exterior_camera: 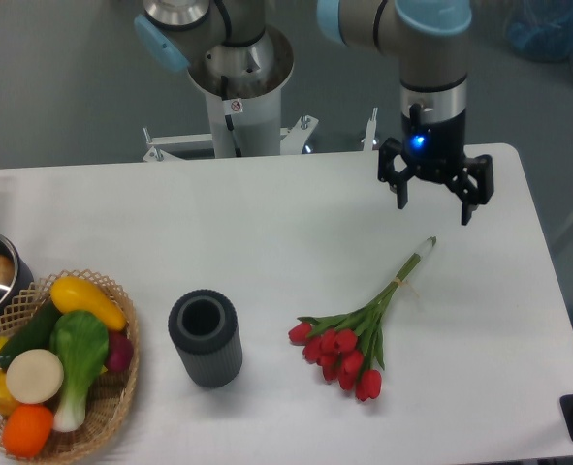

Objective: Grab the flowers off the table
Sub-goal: 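Lower the open gripper over the tied stems of the tulips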

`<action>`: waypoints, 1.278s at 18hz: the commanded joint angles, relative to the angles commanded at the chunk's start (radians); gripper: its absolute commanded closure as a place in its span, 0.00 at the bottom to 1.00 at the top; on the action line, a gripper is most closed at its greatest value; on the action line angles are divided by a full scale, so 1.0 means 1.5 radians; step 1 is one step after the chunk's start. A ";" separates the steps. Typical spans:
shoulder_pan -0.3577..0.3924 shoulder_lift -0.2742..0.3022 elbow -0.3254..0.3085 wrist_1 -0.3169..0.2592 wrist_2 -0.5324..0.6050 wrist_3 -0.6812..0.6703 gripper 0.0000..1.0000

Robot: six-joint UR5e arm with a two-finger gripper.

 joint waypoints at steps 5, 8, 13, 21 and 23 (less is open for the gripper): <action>-0.003 -0.046 -0.006 0.001 0.000 0.001 0.00; -0.001 -0.077 -0.004 0.008 0.001 0.007 0.00; 0.005 -0.121 0.002 0.012 0.002 0.069 0.00; 0.001 -0.206 0.046 0.016 -0.001 0.070 0.00; 0.001 -0.208 0.049 0.018 -0.020 0.048 0.00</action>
